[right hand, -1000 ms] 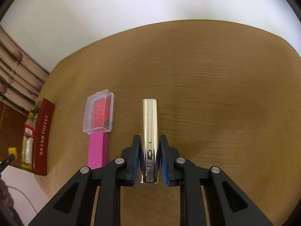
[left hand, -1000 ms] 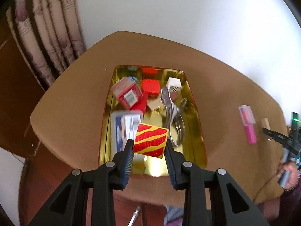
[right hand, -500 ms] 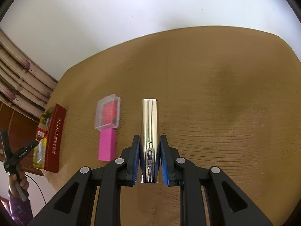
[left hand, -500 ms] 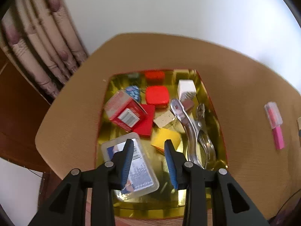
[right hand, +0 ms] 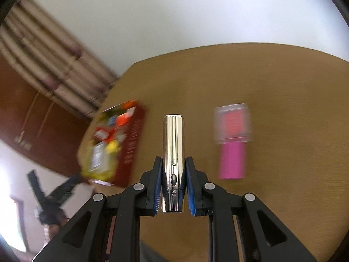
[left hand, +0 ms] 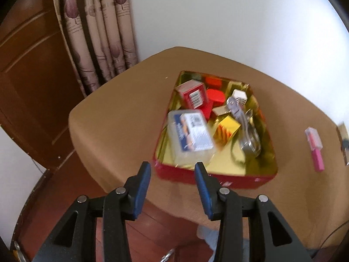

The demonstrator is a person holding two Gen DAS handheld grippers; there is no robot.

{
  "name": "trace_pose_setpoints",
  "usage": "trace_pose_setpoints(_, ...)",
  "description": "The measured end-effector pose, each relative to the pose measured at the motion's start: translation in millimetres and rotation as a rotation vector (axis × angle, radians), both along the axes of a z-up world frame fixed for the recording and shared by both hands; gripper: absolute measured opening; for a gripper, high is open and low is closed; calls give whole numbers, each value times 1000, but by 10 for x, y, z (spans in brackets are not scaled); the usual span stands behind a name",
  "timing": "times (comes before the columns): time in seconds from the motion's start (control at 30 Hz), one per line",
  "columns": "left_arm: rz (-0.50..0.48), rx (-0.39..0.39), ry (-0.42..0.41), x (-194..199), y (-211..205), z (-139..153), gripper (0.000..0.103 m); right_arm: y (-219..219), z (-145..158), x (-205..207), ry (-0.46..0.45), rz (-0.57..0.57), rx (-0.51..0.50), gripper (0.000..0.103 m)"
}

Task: Organize rigid objects
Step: 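Lower the gold lighter into the tin tray and open the right gripper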

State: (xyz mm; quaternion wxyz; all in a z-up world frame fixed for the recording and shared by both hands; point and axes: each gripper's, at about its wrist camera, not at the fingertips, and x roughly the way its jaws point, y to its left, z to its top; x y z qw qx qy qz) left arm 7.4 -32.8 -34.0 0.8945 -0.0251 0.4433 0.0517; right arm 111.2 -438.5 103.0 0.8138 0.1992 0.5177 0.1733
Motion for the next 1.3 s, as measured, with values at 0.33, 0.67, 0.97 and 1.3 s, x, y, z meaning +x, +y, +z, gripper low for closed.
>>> trace_pose_setpoints(0.33, 44, -9, -18, -76, 182, -118, 43, 1636, -145, 431, 24, 249, 39, 18)
trace_pose_setpoints(0.67, 29, -17, -7, -56, 229, -150, 46, 2280, -536, 576, 41, 321, -116, 18)
trace_pose_setpoints(0.97, 38, -43, 25, -26, 276, -218, 47, 2483, -596, 526, 14, 340, -207, 19)
trace_pose_setpoints(1.3, 32, -19, 40, -19, 255, -249, 47, 2441, -549, 510, 2, 314, -189, 21)
